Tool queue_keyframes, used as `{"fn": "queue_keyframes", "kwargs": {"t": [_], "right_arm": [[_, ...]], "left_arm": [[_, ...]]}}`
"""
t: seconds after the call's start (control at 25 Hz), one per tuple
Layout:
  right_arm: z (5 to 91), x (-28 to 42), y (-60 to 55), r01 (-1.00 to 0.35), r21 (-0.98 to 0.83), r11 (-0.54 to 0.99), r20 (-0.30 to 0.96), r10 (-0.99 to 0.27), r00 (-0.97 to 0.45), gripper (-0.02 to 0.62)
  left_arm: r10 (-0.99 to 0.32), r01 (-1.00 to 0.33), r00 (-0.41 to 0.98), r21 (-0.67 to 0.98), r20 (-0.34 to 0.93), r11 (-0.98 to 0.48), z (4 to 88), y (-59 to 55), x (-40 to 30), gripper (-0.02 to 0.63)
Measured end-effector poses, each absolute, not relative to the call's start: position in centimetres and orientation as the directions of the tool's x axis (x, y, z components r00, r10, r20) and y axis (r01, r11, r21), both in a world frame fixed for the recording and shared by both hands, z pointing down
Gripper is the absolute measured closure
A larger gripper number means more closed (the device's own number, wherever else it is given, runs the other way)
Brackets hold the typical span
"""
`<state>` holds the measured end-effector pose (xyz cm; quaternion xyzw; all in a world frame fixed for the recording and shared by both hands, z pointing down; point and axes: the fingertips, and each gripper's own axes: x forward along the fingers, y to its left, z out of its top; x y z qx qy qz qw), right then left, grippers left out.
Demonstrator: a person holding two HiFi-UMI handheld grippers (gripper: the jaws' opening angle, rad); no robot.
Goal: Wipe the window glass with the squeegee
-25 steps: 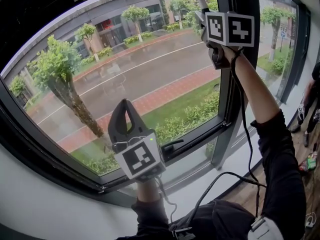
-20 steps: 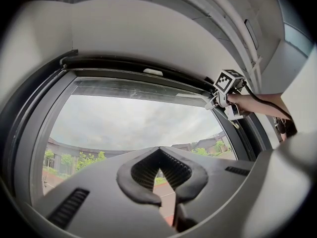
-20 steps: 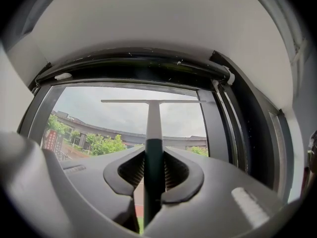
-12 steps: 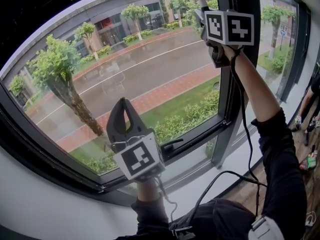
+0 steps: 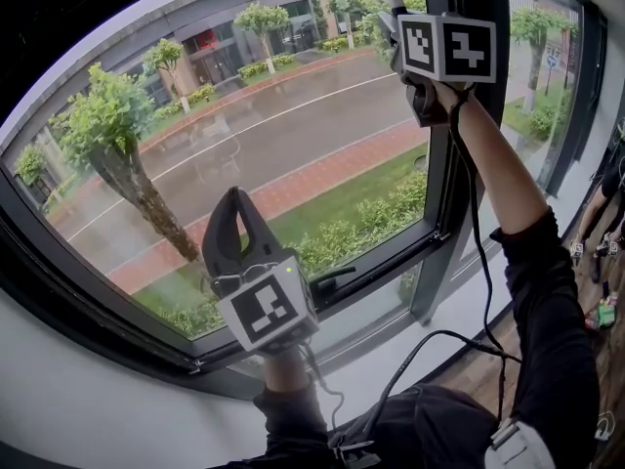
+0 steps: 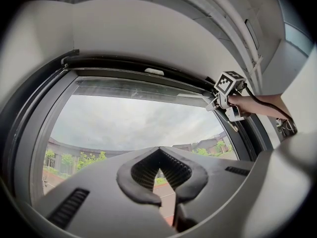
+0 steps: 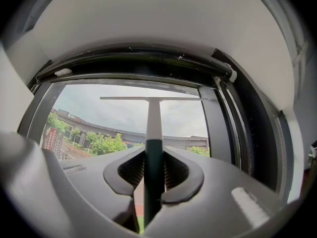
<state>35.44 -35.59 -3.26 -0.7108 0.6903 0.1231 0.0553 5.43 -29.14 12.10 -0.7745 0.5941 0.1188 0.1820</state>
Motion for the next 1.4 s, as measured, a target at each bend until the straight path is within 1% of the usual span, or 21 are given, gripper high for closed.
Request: {"fn": "queue_keyframes", "kwargs": {"t": [0.12, 0.28, 0.4, 0.68, 0.88, 1.4], "right_arm": [[-3.2, 35.3, -35.6, -0.995, 0.09, -0.039, -0.249, -0.968, 0.015, 0.523], [-3.1, 35.3, -36.0, -0.995, 0.089, -0.037, -0.245, -0.969, 0.014, 0.523], [-3.0, 35.4, -36.1, -0.996, 0.085, -0.036, -0.242, -0.97, 0.015, 0.523], [-2.1, 35.3, -36.3, -0.996, 0.085, -0.04, -0.233, -0.972, 0.019, 0.523], [-0.8, 35.4, -36.1, -0.996, 0.083, -0.045, -0.221, -0.975, 0.026, 0.523], [2.8, 35.6, -36.3, -0.995, 0.081, -0.059, -0.166, -0.985, 0.045, 0.523]], "left_arm": [[-0.868, -0.965, 0.261, -0.139, -0.423, -0.223, 11.8, -29.0, 5.2, 0.606], [-0.878, -0.964, 0.263, -0.141, -0.401, -0.225, 11.9, -29.1, 5.2, 0.606], [-0.864, -0.966, 0.256, -0.135, -0.434, -0.219, 11.6, -29.2, 5.1, 0.606], [-0.858, -0.969, 0.248, -0.128, -0.45, -0.213, 11.8, -29.5, 4.7, 0.606], [-0.888, -0.963, 0.265, -0.149, -0.376, -0.224, 12.9, -29.2, 4.6, 0.606], [-0.901, -0.966, 0.252, -0.144, -0.353, -0.214, 13.9, -28.8, 3.6, 0.606]]}}
